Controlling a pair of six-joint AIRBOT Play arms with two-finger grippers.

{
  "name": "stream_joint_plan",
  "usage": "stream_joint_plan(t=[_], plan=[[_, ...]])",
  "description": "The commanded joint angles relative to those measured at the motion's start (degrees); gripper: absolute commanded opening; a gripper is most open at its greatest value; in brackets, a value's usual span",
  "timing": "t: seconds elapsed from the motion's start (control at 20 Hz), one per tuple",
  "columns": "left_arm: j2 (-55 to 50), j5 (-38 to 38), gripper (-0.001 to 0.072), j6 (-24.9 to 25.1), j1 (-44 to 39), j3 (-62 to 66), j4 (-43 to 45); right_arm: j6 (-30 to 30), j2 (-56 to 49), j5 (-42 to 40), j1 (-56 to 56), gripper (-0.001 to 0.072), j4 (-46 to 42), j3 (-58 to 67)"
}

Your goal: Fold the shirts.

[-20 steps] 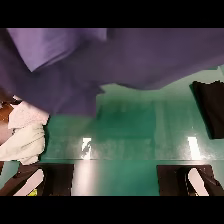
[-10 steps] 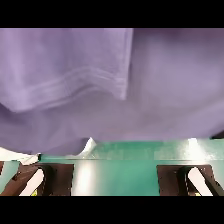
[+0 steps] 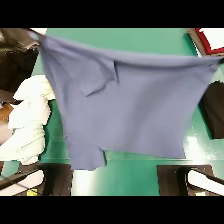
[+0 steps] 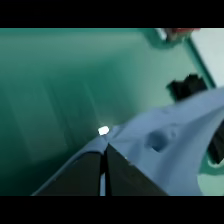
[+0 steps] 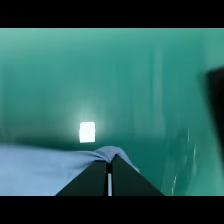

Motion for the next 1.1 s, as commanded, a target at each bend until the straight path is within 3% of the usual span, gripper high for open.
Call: stream_joint_plan(t=[0.0, 0.15, 0.4, 0.55, 0.7, 0.95, 1.0, 1.05], plan=[[-13.8, 6.2, 0.0022, 3.5, -3.1, -2.6, 0.2, 0.0, -12.5, -6.1, 5.1, 0.0011, -2.5, -0.8], [-21.2, 14.2, 0.0022, 4.4, -3.3, -2.0, -1.7, 0.1, -19.5, -11.5, 5.5, 0.0011, -2.4, 4.8], [-23.5, 16.2, 0.0022, 9.9, -3.1, 1.7, -1.0, 0.0, -22.2, -13.1, 5.5, 0.0011, -4.7, 10.6], [-23.3, 9.3, 0.0021, 10.0, -2.3, 2.6, 4.6, -1.3, -19.1, -10.8, 5.5, 0.0011, -5.2, 4.5], [-23.5, 2.0, 0.0021, 9.3, -3.2, 0.7, 16.4, -2.8, -14.5, -12.2, 6.2, 0.0010, -5.1, -7.5], [-23.5, 3.8, 0.0023, 8.5, -3.4, -5.3, 20.2, -2.7, -10.8, -17.7, 8.7, 0.0013, -4.0, -20.3], [-23.5, 3.7, 0.0163, 6.9, -3.4, -6.0, 20.3, -2.7, -10.9, -17.7, 9.6, 0.0014, -3.4, -21.5], [-23.5, 3.3, 0.0480, 4.3, -3.4, -6.1, 20.5, -2.4, -10.9, -17.8, 10.1, 0.0046, -3.0, -22.6]])
